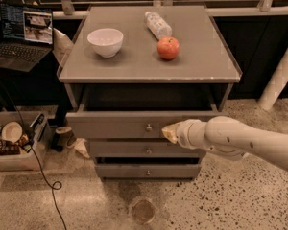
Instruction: Close top drawer
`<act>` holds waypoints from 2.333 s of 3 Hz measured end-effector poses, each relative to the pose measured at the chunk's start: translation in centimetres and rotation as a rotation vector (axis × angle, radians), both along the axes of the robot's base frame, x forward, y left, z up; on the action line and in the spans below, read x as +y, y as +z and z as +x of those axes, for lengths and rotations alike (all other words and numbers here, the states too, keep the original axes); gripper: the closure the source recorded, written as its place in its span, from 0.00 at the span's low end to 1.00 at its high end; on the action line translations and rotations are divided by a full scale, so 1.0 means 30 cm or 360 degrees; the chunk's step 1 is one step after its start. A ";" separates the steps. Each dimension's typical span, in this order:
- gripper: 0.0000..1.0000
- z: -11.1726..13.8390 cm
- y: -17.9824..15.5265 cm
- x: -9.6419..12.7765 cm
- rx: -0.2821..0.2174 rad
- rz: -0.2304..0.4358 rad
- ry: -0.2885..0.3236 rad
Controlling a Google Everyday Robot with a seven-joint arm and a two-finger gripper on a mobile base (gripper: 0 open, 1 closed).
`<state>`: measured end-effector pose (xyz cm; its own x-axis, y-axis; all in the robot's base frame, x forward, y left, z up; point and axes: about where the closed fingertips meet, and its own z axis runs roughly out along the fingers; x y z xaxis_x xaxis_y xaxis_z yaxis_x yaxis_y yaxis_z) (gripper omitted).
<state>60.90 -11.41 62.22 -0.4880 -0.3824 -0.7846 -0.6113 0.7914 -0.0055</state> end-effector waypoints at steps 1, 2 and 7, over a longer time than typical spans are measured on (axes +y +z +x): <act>1.00 0.082 0.058 -0.014 -0.0114 -0.0031 -0.0013; 1.00 0.144 0.094 -0.029 -0.0181 -0.0052 -0.0029; 0.00 -0.203 0.030 -0.131 0.0017 -0.0060 -0.0217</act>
Offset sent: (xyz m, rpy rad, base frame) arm 0.1052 -0.0267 0.0644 -0.0742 -0.2463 -0.0561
